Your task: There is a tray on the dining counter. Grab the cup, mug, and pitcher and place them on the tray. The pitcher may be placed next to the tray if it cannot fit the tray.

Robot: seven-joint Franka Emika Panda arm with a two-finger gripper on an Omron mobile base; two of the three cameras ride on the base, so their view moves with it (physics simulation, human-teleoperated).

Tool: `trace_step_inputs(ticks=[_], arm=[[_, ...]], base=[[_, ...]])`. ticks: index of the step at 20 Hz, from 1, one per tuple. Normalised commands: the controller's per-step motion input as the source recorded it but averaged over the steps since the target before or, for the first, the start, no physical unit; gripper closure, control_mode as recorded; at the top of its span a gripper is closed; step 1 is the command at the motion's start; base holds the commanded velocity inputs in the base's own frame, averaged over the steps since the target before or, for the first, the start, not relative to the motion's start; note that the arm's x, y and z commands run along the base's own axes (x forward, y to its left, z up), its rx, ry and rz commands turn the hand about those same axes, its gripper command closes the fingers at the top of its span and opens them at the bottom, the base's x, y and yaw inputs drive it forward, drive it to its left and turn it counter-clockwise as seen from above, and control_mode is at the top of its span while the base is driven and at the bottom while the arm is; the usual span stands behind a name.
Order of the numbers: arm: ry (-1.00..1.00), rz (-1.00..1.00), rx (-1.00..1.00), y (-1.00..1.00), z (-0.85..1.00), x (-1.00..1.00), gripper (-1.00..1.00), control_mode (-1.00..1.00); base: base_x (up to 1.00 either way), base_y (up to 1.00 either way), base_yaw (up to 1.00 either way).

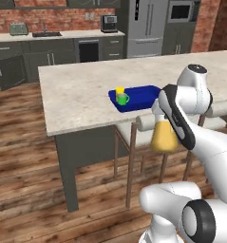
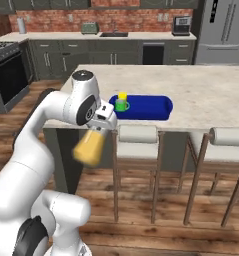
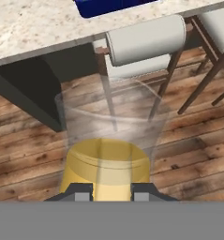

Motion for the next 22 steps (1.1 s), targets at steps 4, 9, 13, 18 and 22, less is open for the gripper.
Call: trace_step_inputs(ticks=[4, 9, 13, 18, 22], arm=[[0.00, 0.00, 0.00, 0.00, 0.00, 0.00, 1.00, 1.00], [0.00, 0.00, 0.00, 0.00, 0.00, 0.00, 1.00, 1.00], [0.00, 0.00, 0.00, 0.00, 0.00, 0.00, 1.00, 1.00], [0.00, 0.00, 0.00, 0.00, 0.00, 0.00, 1.00, 1.00], [0.00, 0.00, 0.00, 0.00, 0.00, 0.00, 1.00, 1.00]], base=[[0.00, -0.76, 0.34], [0.00, -0.77, 0.25], [0.02, -0.76, 0.23], [0.12, -0.65, 0.22], [0.27, -0.47, 0.18]])
